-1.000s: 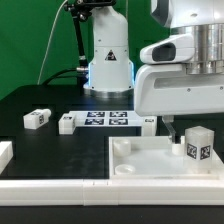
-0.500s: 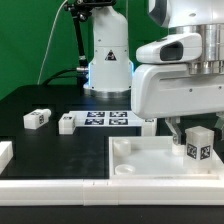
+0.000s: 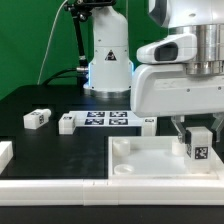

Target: Assemble one leg

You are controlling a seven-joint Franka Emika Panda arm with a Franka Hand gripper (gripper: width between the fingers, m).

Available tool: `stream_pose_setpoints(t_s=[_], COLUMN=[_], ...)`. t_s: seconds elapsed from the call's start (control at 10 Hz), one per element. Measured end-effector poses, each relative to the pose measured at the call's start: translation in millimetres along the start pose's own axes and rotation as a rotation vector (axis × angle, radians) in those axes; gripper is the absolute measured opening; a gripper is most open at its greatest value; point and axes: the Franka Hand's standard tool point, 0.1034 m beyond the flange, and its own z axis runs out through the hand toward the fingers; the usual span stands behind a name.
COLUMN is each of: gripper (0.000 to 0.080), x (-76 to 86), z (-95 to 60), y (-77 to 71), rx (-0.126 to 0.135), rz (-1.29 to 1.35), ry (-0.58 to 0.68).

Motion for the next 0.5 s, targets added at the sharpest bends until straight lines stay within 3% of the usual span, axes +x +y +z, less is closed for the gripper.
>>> stream_pose_setpoints(t_s=[0.5], gripper=[0.0290], x=[0.2], z=[-0.3], y=[2.6], rx=[-0.010], rz=[0.621], ry=[0.004])
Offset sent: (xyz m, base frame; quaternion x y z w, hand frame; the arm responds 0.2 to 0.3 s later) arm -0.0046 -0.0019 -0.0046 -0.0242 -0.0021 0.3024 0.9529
